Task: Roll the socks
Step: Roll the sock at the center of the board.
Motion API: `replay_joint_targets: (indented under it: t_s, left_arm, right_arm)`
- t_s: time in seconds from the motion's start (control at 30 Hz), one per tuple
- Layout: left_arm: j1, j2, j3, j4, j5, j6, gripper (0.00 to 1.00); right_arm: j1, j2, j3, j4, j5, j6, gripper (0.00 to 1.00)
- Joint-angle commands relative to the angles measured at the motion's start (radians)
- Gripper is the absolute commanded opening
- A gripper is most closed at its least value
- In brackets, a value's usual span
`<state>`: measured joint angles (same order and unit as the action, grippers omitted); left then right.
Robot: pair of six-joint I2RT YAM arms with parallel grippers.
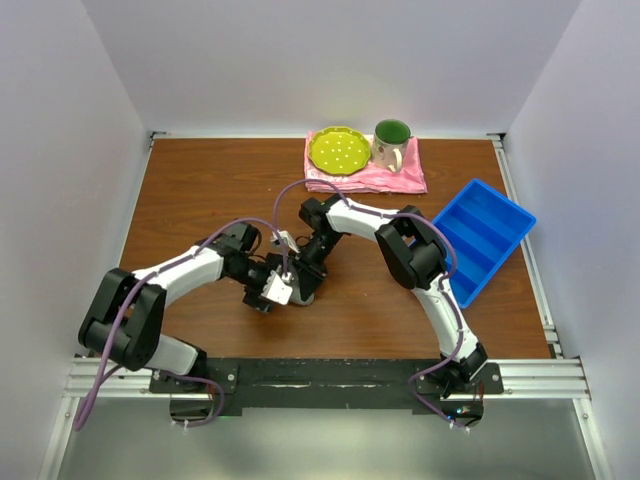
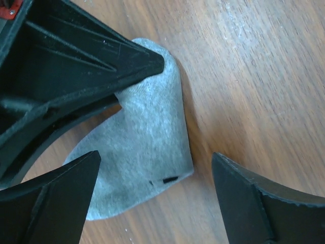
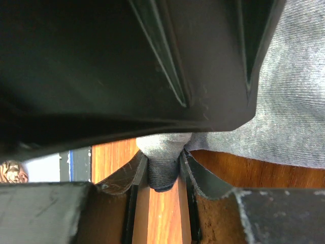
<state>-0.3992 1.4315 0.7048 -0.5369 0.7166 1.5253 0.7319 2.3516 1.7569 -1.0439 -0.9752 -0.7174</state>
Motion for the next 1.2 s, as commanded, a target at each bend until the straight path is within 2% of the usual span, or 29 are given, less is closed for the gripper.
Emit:
replay_joint_targets:
  t_s: [0.0, 0.1, 0.3, 0.47, 0.5, 0.57, 0.67, 0.7, 0.73, 0.83, 0.87, 0.9, 1.0, 1.17]
  left_arm:
    - [-0.030, 0.029, 0.013, 0.035, -0.025, -0.076, 0.91]
    - [-0.039, 0.056, 0.028, 0.026, -0.034, -0.094, 0.84]
    - [-0.064, 0.081, 0.022, 0.049, -0.042, -0.114, 0.79]
    - [-0.096, 0.093, 0.024, 0.052, -0.042, -0.120, 0.66]
    - [-0.102, 0.096, 0.025, 0.049, -0.043, -0.122, 0.52]
    - [-0.118, 0.106, 0.030, 0.041, -0.046, -0.126, 0.39]
    - [-0.142, 0.119, 0.028, 0.048, -0.075, -0.148, 0.04]
    - [-0.148, 0.121, 0.022, 0.052, -0.088, -0.155, 0.00]
    - [-0.150, 0.124, 0.021, 0.051, -0.089, -0.154, 0.00]
    - [-0.150, 0.107, -0.001, 0.054, -0.104, -0.145, 0.00]
    - [-0.150, 0.096, -0.010, 0.057, -0.112, -0.139, 0.00]
    - [-0.150, 0.084, -0.028, 0.072, -0.121, -0.134, 0.00]
    - [-0.150, 0.040, -0.050, 0.077, -0.128, -0.113, 0.00]
    - [-0.150, 0.006, -0.033, 0.061, -0.109, -0.083, 0.00]
  right_arm:
    - [-0.005, 0.023, 0.016, 0.007, 0.069, 0.003, 0.00]
    - [-0.005, 0.025, 0.016, 0.010, 0.069, 0.004, 0.00]
    - [-0.005, 0.026, 0.015, 0.012, 0.075, 0.007, 0.00]
    - [-0.005, 0.029, 0.021, 0.015, 0.075, 0.010, 0.00]
    - [-0.003, 0.029, 0.021, 0.015, 0.075, 0.013, 0.00]
    - [-0.005, 0.028, 0.027, 0.015, 0.076, 0.015, 0.00]
    - [-0.005, 0.023, 0.032, 0.025, 0.082, 0.027, 0.00]
    - [-0.003, 0.020, 0.035, 0.024, 0.086, 0.030, 0.00]
    - [-0.006, 0.014, 0.047, 0.012, 0.089, 0.027, 0.00]
    - [-0.032, -0.014, 0.084, -0.019, 0.084, 0.021, 0.27]
    - [-0.061, -0.024, 0.096, -0.027, 0.076, 0.019, 0.39]
    - [-0.080, -0.028, 0.130, -0.034, 0.052, 0.019, 0.44]
    - [-0.133, -0.023, 0.218, -0.080, 0.015, 0.019, 0.55]
    - [-0.146, 0.023, 0.325, -0.073, 0.009, 0.094, 0.62]
